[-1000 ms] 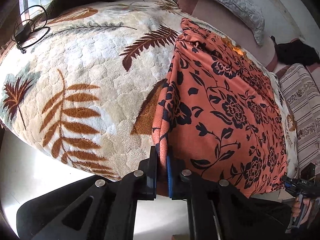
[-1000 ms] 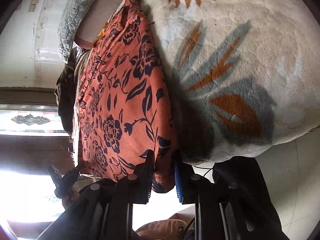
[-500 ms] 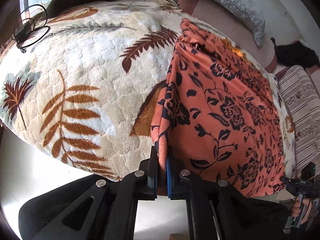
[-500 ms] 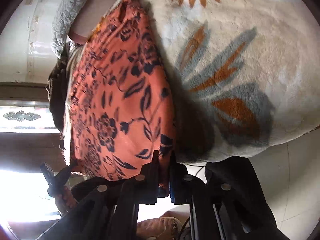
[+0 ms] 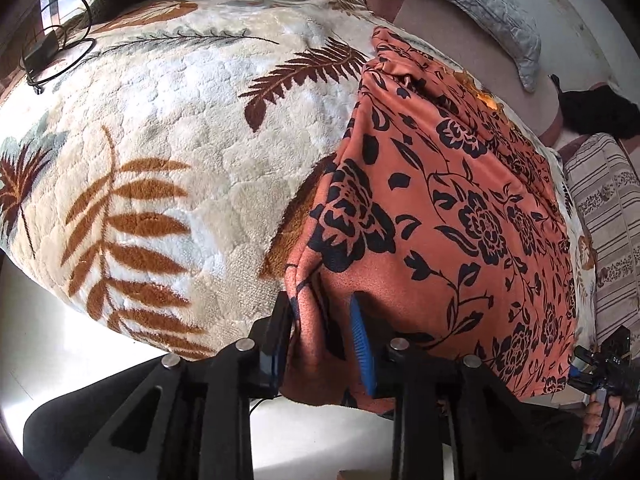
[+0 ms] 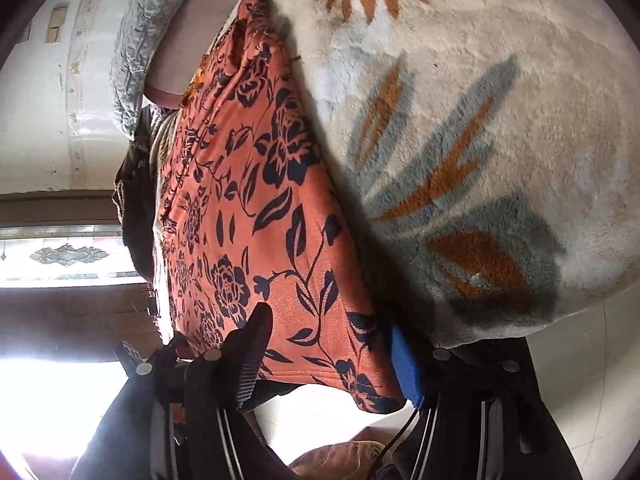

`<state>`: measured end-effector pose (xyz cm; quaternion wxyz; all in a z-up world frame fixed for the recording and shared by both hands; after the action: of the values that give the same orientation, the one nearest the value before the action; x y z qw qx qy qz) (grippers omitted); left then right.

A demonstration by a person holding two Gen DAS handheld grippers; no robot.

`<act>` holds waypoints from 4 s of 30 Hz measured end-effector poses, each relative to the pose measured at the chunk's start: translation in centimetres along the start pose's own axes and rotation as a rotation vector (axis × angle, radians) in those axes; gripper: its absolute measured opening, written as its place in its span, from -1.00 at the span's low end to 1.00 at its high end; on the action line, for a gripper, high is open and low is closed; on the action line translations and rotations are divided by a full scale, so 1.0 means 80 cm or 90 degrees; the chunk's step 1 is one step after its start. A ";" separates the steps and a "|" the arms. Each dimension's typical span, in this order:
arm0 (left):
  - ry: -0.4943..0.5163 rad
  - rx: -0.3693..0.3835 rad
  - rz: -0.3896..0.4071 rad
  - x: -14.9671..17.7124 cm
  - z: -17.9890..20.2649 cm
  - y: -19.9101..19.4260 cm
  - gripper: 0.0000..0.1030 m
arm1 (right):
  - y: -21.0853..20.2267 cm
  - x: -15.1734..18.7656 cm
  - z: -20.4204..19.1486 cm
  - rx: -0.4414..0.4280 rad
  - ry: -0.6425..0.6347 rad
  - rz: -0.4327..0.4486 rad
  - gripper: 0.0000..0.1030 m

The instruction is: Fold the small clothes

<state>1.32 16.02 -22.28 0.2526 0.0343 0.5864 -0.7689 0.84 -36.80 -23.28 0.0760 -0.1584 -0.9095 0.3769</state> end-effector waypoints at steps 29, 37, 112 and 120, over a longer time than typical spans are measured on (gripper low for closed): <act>-0.001 0.001 -0.005 -0.015 0.003 -0.001 -0.90 | 0.010 0.012 -0.013 0.023 -0.045 -0.050 -0.83; -0.014 -0.012 -0.014 -0.019 0.002 0.004 -0.90 | 0.015 -0.003 -0.024 -0.010 -0.048 -0.049 -0.83; 0.008 0.029 0.169 -0.241 0.070 0.036 -0.08 | 0.077 -0.353 -0.186 0.203 -0.236 0.170 0.16; 0.032 -0.003 0.215 -0.239 0.069 0.043 -0.08 | 0.034 -0.342 -0.259 0.297 -0.354 0.267 -0.89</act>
<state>20.75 16.94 -16.94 0.3638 0.1510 0.5803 -0.7128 32.47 -30.72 -11.15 -0.2167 -0.2109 -0.7338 0.6084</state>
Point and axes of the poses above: each gripper's, at about its wrist camera, not at the fingertips, and y roughly the way its jaws point, z to its right, x to its underside, the point moved 6 cm from there along y, roughly the way its jaws point
